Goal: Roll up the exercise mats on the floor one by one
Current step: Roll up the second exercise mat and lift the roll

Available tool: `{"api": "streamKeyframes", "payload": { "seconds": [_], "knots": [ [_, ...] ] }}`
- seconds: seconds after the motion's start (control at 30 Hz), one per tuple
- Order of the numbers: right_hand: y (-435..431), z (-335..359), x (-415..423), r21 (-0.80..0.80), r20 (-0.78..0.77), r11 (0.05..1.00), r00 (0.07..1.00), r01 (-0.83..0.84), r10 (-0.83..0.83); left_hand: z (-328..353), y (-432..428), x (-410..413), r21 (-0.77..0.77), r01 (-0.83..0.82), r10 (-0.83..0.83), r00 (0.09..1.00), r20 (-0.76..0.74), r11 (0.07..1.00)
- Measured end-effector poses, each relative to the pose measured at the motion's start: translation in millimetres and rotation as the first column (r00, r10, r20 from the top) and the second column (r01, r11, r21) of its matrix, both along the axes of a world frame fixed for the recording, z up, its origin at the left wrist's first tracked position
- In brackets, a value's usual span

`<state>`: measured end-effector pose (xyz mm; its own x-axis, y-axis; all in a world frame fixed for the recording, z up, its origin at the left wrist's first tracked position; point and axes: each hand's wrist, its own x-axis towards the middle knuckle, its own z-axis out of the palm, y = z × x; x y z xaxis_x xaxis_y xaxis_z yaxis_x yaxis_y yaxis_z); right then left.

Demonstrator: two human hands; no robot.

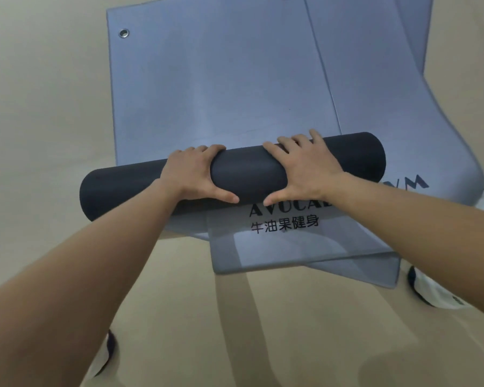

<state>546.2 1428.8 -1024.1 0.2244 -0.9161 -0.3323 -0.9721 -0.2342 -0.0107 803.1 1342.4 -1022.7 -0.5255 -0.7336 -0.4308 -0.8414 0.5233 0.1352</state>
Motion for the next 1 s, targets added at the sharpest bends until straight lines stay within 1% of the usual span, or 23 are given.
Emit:
{"api": "streamKeyframes", "payload": {
  "seconds": [0.07,0.17,0.3,0.43,0.53,0.7,0.87,0.97,1.0],
  "knots": [
    [-3.9,-0.7,-2.5,0.041,-0.045,0.999,0.999,-0.018,0.02,1.8,-9.8,-3.3,0.036,-0.009,0.01,1.0,-0.012,0.999],
    [-13.9,5.8,-3.6,0.071,0.013,0.997,1.0,0.003,-0.004,7.1,-14.4,-7.8,0.07,-0.034,0.036,0.999,-0.03,0.997],
    [-4.6,18.2,-2.6,0.07,0.059,0.997,0.998,-0.024,0.02,17.6,1.1,-8.4,0.099,-0.068,0.072,0.997,-0.03,0.993],
    [38.0,28.0,-1.1,0.135,0.035,0.987,0.996,-0.089,0.085,18.9,59.6,0.7,0.144,-0.091,0.1,0.994,-0.055,0.985],
    [81.1,33.8,4.7,0.202,0.05,0.973,0.993,-0.115,0.107,21.6,111.5,8.8,0.181,-0.103,0.119,0.99,-0.08,0.978],
    [149.6,44.1,16.3,0.331,0.1,0.931,0.987,-0.156,0.13,22.1,189.9,22.4,0.308,-0.105,0.128,0.99,-0.055,0.946],
    [201.2,29.9,25.6,0.446,0.178,0.861,0.967,-0.244,0.181,10.3,253.5,40.8,0.443,-0.108,0.124,0.992,-0.006,0.89],
    [213.8,16.9,32.2,0.49,0.204,0.827,0.959,-0.275,0.198,4.8,275.1,47.8,0.483,-0.11,0.121,0.993,0.01,0.868],
    [213.1,13.2,32.8,0.505,0.207,0.819,0.96,-0.272,0.191,5.0,279.7,49.9,0.468,-0.108,0.117,0.993,0.009,0.877]
  ]
}}
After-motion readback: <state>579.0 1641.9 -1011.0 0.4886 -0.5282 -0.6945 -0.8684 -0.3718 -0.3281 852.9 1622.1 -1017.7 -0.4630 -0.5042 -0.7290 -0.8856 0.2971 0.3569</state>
